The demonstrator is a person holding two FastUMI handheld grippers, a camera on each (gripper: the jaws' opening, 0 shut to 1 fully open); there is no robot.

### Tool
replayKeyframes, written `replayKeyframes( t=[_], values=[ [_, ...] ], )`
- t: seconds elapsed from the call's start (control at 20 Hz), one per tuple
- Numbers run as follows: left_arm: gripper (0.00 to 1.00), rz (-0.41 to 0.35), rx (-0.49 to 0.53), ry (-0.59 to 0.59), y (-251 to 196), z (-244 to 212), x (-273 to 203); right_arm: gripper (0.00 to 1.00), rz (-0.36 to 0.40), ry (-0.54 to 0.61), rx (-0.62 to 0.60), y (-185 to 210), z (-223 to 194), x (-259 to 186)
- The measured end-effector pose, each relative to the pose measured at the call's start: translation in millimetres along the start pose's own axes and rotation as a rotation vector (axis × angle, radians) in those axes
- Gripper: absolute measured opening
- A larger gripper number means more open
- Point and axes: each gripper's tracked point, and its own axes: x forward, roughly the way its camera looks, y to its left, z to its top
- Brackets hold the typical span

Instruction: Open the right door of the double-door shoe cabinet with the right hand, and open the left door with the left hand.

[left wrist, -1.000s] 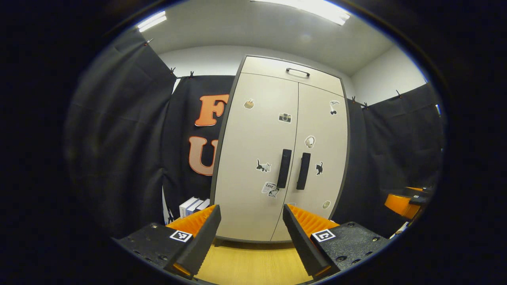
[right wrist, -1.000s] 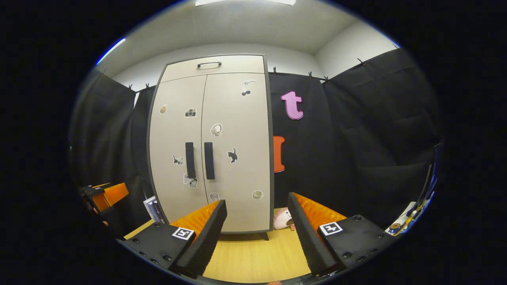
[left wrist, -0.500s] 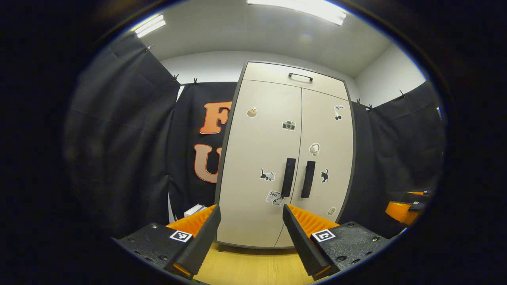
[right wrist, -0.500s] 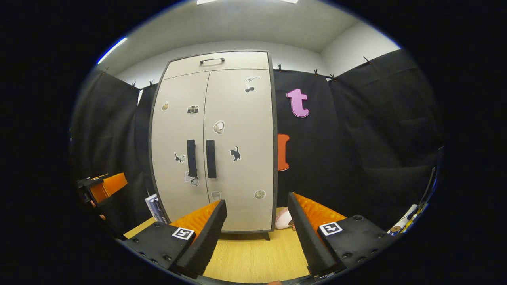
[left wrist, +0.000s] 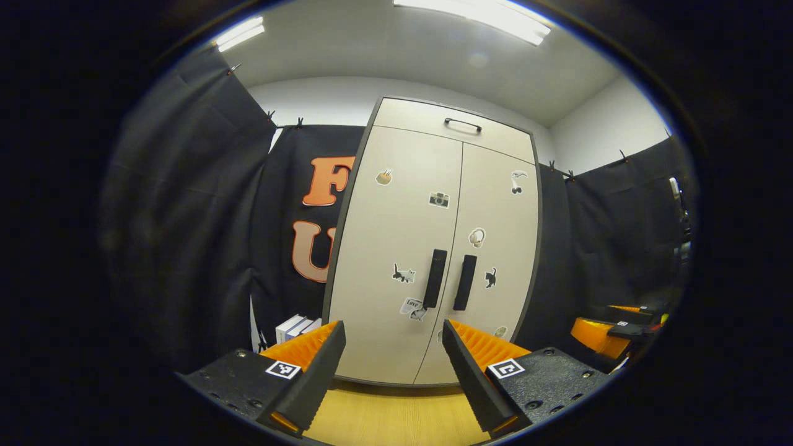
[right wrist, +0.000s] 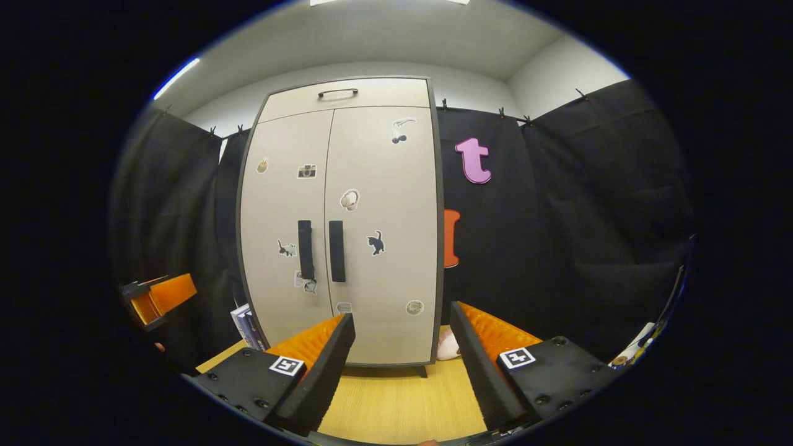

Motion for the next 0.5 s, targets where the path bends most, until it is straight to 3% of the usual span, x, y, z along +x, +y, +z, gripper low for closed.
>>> replayKeyframes(
  t=[0.4,0.5],
  values=[
    [0.95,0.036,0.015,0.041,40,-10,-37,0.92,0.072,-0.050,-0.044,78,34,88],
    [0.95,0.064,0.027,0.032,55,-6,-48,0.98,0.064,-0.064,-0.044,92,39,115]
  ],
)
